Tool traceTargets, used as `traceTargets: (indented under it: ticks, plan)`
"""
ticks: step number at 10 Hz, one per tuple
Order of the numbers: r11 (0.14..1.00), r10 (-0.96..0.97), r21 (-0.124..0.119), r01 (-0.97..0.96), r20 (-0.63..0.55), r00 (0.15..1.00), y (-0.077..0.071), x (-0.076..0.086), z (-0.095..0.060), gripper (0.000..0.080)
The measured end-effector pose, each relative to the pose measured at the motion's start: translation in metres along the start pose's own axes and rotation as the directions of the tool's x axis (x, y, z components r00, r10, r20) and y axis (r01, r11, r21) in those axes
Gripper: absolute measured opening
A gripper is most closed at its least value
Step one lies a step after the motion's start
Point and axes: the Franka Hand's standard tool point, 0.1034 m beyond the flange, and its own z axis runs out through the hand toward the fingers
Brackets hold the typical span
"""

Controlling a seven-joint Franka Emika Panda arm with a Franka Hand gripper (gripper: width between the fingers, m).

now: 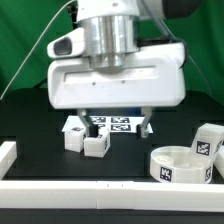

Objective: Assemble stool

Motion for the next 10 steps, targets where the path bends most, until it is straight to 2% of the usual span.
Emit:
traceTargets:
  ticks: [1,2,5,6,7,9,10]
  plan:
    - [1.0,-0.021,-0.016,0.021,-0.008,1.0,0.014,-0.008,0.007,0.0649]
    - [0.999,-0.025,-0.022,0.024,-0.012,1.0,0.023,-0.008,0.007,0.0649]
    - [0.999,-0.026,-0.019,0.026,0.007,1.0,0.025,-0.008,0.006,0.0649]
    - [1.0,-0.022,-0.014,0.023,0.064,0.998,0.025,-0.014,0.008,0.0649]
    - [1.0,0.003,-0.007,-0.002,0.173,0.985,0.027,-0.02,0.006,0.0649]
    - [0.998,0.059,-0.03,-0.053,0.275,0.96,0.045,-0.02,0.007,0.0649]
    - [0.997,0.073,-0.034,-0.065,0.374,0.924,0.054,-0.031,0.007,0.0649]
